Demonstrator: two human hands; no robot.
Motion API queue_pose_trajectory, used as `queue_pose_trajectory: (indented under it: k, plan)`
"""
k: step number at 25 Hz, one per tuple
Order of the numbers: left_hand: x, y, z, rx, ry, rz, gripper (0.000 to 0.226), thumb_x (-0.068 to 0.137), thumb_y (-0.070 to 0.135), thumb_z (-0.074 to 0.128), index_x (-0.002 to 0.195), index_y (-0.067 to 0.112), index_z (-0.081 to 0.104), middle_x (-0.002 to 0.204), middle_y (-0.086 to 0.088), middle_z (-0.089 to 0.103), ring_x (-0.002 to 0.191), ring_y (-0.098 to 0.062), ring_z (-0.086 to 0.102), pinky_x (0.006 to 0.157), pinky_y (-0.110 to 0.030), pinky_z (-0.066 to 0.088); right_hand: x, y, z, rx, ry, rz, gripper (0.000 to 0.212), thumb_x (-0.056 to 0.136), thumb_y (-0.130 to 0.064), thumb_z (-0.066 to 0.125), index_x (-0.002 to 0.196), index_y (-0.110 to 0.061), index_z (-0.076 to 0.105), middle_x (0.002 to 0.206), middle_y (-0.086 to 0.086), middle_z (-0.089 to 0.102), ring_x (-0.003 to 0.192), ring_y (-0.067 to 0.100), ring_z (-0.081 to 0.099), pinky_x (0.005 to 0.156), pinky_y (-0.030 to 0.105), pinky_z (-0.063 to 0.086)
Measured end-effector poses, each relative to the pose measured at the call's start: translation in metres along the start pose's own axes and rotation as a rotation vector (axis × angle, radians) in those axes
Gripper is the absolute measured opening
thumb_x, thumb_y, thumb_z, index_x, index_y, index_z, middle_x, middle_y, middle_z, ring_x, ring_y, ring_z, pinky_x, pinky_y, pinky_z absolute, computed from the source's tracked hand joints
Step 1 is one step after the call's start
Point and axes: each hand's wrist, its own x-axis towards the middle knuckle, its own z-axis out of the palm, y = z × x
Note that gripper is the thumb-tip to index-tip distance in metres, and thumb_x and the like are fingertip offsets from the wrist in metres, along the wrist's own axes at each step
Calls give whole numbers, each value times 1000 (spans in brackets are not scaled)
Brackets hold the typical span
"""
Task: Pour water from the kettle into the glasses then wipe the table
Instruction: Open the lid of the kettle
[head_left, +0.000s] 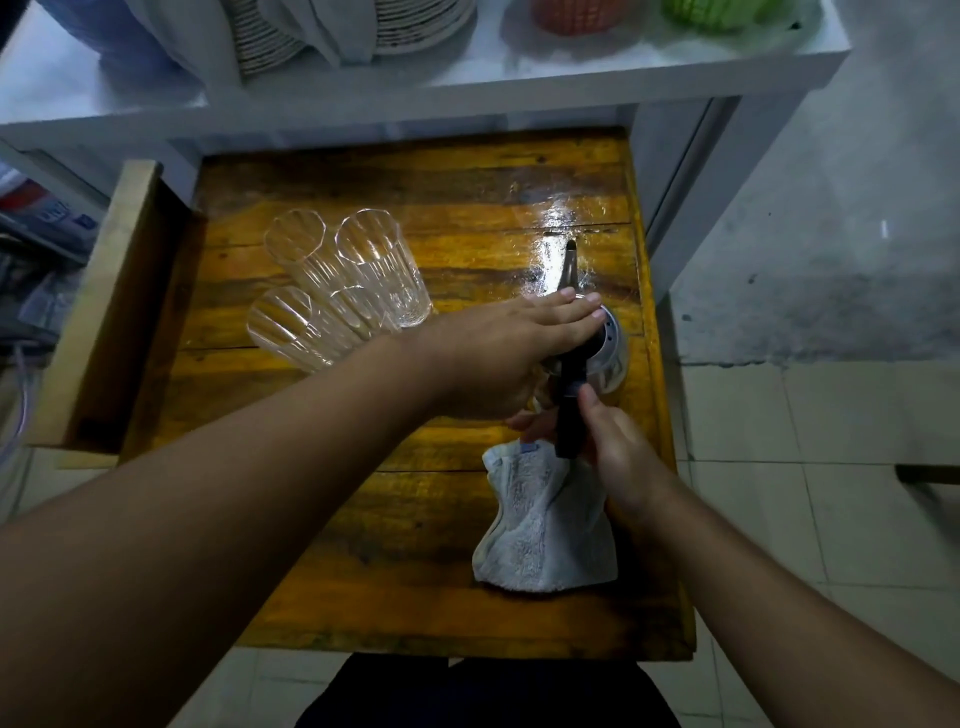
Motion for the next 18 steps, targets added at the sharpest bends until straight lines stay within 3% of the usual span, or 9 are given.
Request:
queue_pose_trajectory:
  k: [5,7,9,11,13,18]
  plan:
    - [-54,14,-9,2,64,43,74,88,25,33,158,24,8,167,4,1,152,-11,-6,123,-35,5,-32,-16,14,-87,-89,-28,75,101,-53,25,95,2,77,117,2,79,120,13,67,111,40,44]
    - [-79,21,-15,-13,97,71,73,88,32,27,158,25,9,167,5,1,152,-8,-7,121,-32,4,-48,-28,30,-69,-123,-37,82,95,-68,30,93,-1,77,112,0,80,116,14,69,105,33,48]
    - [-107,24,-21,-17,128,92,75,85,36,26,158,25,11,167,6,1,152,-7,-7,121,-32,4,-62,-42,51,-77,-150,-29,81,88,-80,32,88,-15,81,106,-8,80,110,10,70,96,21,50]
    - [-133,24,-23,-20,145,104,75,85,34,29,158,25,11,167,7,2,151,-4,-9,122,-32,3,-74,-52,71,-90,-171,0,72,93,-71,28,84,-26,82,102,-13,80,106,4,70,92,14,47]
    - [-159,19,-23,-31,129,101,75,86,34,31,158,25,11,167,8,2,150,-3,-11,122,-34,3,-80,-60,91,-140,-194,24,71,97,-58,24,86,-20,83,102,-11,80,104,3,69,92,12,44]
    - [-219,-13,-18,-100,119,98,77,84,38,27,158,22,14,167,5,6,152,-5,-5,121,-45,15,-78,-69,153,-204,-205,75,70,95,-50,24,90,-9,81,99,-13,81,100,1,71,90,13,45]
